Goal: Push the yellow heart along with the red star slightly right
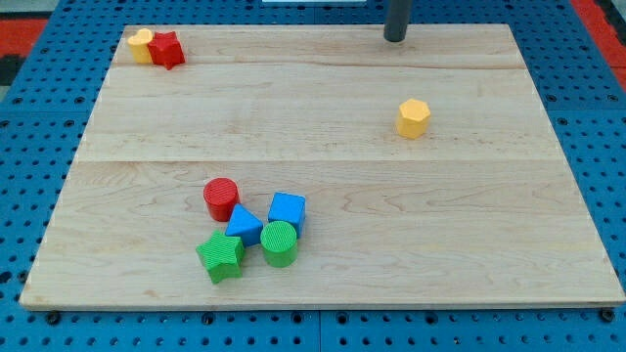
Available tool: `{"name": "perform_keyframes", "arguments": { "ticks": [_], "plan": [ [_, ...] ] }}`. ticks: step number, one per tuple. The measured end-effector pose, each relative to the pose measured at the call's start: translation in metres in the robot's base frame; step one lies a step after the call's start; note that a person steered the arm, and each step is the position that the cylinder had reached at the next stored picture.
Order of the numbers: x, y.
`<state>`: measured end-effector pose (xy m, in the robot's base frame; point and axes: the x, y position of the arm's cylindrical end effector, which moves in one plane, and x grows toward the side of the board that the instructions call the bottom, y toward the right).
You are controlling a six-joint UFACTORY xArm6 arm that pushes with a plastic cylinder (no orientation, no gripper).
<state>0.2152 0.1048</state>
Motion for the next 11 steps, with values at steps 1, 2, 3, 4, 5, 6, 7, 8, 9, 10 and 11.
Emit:
{"name": "perform_keyframes", "arguments": {
  "ticks": [1, 2, 3, 4, 5, 6, 7, 8, 9, 10, 11],
  "plan": [
    [0.0, -0.001],
    [0.005, -0.018],
    [0.039, -0.056],
    [0.085, -0.128],
    [0.097, -0.262],
    [0.099, -0.386],
    [0.056, -0.4],
    [0.036, -0.385],
    [0.017, -0.353],
    [0.012, -0.338],
    [-0.003, -0.351]
  ]
}}
